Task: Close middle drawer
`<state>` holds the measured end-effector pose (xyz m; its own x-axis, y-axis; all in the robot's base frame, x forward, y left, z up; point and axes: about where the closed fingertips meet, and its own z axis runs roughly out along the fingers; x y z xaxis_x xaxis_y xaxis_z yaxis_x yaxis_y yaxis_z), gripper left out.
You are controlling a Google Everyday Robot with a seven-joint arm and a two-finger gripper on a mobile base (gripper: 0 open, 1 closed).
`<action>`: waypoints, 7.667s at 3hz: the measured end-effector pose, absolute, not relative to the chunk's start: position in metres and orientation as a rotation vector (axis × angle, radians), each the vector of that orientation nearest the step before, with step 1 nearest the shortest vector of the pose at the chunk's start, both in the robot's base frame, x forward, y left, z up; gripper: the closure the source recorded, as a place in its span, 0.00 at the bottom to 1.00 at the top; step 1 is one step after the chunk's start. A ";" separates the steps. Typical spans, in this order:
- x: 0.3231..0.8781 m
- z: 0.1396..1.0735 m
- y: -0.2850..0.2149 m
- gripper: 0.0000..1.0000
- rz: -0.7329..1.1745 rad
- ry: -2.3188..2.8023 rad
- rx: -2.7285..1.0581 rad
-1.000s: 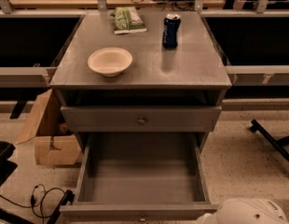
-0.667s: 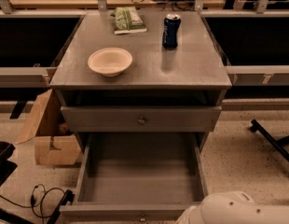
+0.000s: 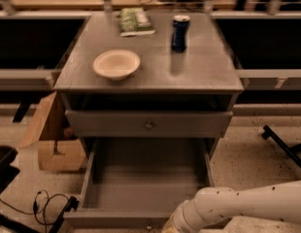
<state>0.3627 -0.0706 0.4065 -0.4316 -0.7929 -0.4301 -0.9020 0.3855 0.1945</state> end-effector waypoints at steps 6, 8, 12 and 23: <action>0.364 0.406 -0.059 1.00 0.598 2.336 -1.465; 0.367 0.407 -0.058 0.51 0.590 2.328 -1.461; 0.367 0.407 -0.058 0.18 0.590 2.328 -1.462; 0.392 0.349 -0.071 1.00 0.355 2.275 -1.396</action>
Offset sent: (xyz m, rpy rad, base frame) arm 0.1016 0.0395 -0.0254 0.1684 -0.1019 -0.0417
